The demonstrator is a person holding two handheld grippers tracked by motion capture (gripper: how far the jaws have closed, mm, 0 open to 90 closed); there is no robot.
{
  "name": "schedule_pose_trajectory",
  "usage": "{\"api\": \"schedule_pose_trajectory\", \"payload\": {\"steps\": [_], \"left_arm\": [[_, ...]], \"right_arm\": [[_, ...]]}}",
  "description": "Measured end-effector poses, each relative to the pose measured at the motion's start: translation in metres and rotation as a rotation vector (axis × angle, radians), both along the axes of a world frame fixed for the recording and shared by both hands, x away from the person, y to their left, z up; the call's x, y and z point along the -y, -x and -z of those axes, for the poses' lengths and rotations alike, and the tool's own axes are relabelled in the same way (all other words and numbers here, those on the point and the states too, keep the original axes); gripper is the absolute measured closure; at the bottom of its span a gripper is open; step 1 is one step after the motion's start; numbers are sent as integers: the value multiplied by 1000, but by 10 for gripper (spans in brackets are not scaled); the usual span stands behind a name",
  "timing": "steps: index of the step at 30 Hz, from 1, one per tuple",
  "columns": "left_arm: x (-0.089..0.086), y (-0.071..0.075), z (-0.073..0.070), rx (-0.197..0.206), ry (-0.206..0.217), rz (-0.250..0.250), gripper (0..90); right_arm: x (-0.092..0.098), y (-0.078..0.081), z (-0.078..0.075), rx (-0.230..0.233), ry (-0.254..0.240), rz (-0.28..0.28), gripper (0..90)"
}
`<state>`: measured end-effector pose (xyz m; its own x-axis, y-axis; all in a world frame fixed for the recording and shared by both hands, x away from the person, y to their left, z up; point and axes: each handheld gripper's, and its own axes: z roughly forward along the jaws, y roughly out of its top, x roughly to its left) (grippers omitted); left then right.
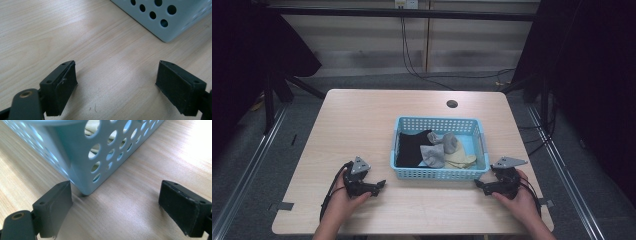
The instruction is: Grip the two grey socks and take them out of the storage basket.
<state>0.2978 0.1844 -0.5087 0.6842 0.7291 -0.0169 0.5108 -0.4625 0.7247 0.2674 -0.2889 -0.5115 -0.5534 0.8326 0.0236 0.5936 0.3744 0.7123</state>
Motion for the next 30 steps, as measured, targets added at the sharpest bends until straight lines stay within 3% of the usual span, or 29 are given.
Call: {"api": "schedule_pose_trajectory", "payload": {"steps": [9,15,18,22,25,29,30], "left_arm": [[0,0,0,1,-3,4,156],[0,0,0,1,-9,10,155],[0,0,0,1,-8,9,155],[0,0,0,-2,-4,7,155],[0,0,0,-2,-5,7,155],[0,0,0,-2,-5,7,155],[0,0,0,-2,-4,7,155]], "right_arm": [[1,-1,-1,4,-6,-21,146],[0,-3,-15,-106,28,-61,230],[0,-4,-28,-158,52,-95,233],[1,-4,-52,-225,130,-160,232],[2,-7,-68,-266,150,-185,235],[1,-13,-96,-293,186,-212,248],[1,-13,-96,-293,186,-212,248]]}}
